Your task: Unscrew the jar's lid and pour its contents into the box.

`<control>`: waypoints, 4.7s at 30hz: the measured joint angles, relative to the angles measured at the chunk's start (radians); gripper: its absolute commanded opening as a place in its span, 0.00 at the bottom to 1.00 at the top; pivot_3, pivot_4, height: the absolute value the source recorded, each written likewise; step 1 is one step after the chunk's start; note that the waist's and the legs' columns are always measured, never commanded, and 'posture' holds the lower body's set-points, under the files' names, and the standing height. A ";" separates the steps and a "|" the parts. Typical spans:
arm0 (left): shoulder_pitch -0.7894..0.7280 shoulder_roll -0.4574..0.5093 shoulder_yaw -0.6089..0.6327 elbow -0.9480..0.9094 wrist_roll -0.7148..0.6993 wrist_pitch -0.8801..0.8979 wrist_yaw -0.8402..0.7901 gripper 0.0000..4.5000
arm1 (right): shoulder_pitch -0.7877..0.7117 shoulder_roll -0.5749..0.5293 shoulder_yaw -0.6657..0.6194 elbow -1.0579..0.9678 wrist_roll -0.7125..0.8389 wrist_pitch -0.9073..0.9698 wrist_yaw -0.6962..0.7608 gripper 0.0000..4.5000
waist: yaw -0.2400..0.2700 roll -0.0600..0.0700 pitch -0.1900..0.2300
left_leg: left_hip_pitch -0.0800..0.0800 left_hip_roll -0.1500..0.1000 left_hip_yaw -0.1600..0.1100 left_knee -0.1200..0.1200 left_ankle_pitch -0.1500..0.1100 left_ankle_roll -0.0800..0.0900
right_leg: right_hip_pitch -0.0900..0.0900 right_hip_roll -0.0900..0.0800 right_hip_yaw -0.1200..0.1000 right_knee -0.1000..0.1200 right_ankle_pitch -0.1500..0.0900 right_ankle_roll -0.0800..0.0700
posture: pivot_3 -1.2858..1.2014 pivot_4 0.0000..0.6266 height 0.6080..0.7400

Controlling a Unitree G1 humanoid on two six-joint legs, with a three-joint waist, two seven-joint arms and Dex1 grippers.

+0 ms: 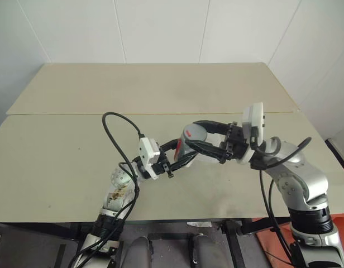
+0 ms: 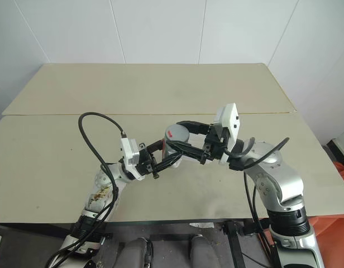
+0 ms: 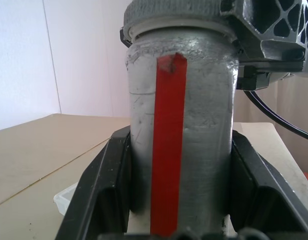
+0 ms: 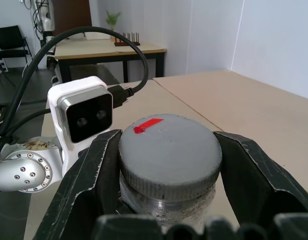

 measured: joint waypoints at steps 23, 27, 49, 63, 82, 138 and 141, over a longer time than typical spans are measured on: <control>0.000 0.000 -0.013 0.016 0.017 -0.028 -0.010 0.46 | -0.033 -0.006 -0.165 -0.006 0.235 0.152 -0.132 0.61 | 0.001 0.000 0.000 | -0.001 0.000 0.000 0.000 0.000 0.000 | 0.000 0.000 0.000 0.000 0.000 0.000 | 0.52 0.24 1.00; 0.006 0.010 -0.001 0.010 0.016 -0.027 0.012 0.46 | 0.077 -0.109 -0.219 -0.006 0.106 0.135 -0.197 0.61 | 0.009 0.000 0.000 | -0.001 0.000 0.000 0.000 0.000 0.000 | 0.000 -0.001 0.000 -0.001 0.000 0.000 | 0.52 0.24 1.00; -0.094 0.099 0.028 0.146 0.137 -0.001 0.097 0.46 | 0.528 -0.339 -0.191 -0.076 -0.229 0.395 -0.316 0.99 | 0.001 0.000 0.000 | 0.000 -0.001 0.000 0.000 0.000 0.000 | 0.000 0.000 0.002 -0.001 0.000 0.001 | 0.52 0.24 1.00; -0.455 0.111 -0.041 0.556 0.363 -0.162 0.160 0.46 | 0.434 -0.286 -0.279 -0.241 -0.260 0.112 -0.256 0.99 | 0.016 -0.001 0.000 | -0.003 -0.003 -0.001 0.001 0.000 0.000 | 0.000 -0.001 0.001 -0.003 0.000 0.003 | 0.52 0.24 1.00; -1.236 0.044 -1.076 1.308 1.758 -0.473 1.685 0.46 | 0.587 -0.200 -0.295 -0.366 -0.263 0.143 -0.313 0.99 | 0.034 -0.004 0.002 | -0.017 -0.007 -0.001 0.001 -0.003 -0.002 | -0.006 -0.004 0.001 -0.017 0.003 0.014 | 0.52 0.24 1.00; -0.251 -0.112 0.209 0.761 0.233 -0.354 0.356 0.63 | 0.437 -0.187 -0.159 -0.254 -0.344 0.155 -0.299 1.00 | 0.011 -0.002 0.000 | 0.003 -0.005 -0.002 0.016 -0.001 0.001 | 0.012 -0.002 0.003 -0.001 0.007 0.009 | 0.52 0.24 1.00; -0.251 -0.108 0.205 0.778 0.233 -0.371 0.352 0.84 | 0.450 -0.187 -0.158 -0.254 -0.354 0.154 -0.299 1.00 | 0.008 0.002 -0.004 | 0.003 -0.005 -0.001 0.016 -0.001 0.001 | 0.012 -0.003 0.003 -0.001 0.007 0.009 | 0.52 0.24 1.00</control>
